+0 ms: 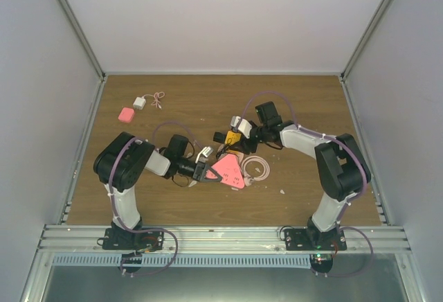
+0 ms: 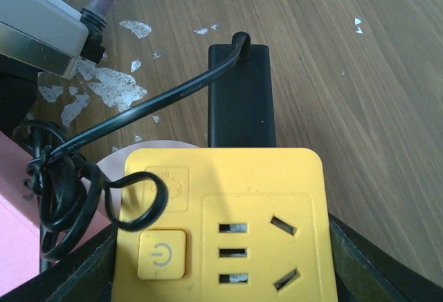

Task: Pull the plug off the socket

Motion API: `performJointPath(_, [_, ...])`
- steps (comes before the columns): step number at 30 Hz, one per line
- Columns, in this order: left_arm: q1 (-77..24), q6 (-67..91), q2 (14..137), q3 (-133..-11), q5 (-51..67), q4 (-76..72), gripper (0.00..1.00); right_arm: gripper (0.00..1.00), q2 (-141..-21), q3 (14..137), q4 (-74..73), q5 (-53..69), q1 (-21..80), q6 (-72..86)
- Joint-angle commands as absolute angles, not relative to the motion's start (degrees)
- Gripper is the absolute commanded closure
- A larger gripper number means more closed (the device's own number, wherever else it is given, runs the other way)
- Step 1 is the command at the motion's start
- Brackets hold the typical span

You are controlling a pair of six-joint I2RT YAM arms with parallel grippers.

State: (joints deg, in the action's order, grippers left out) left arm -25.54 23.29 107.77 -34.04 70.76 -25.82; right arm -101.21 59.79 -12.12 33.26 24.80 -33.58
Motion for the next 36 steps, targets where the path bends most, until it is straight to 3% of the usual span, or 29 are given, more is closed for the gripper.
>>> performJointPath(1, [-25.14, 21.53, 105.08, -33.25, 73.33, -33.26, 0.84, 1.0, -105.23, 58.78, -15.17, 26.09, 24.26, -33.6])
performJointPath(8, [-25.14, 23.02, 102.94, -31.02, 76.3, -38.62, 1.0, 0.99, -105.84, 58.86, -15.42, 25.67, 24.08, -33.66])
performJointPath(16, [-25.11, 40.04, 102.07, -31.73, 78.48, -44.76, 1.0, 0.99, -105.11, 58.48, -14.39, 23.77, 24.39, -32.69])
performJointPath(20, [-25.29, 40.77, 100.61, -30.81, 77.57, -43.63, 1.0, 0.99, -105.25, 58.95, -14.53, 23.65, 24.86, -32.26])
performJointPath(36, [-25.49, 13.01, 92.4, -30.73, 75.07, -17.17, 1.0, 0.99, -104.77, 61.17, -15.84, 25.01, 24.24, -31.26])
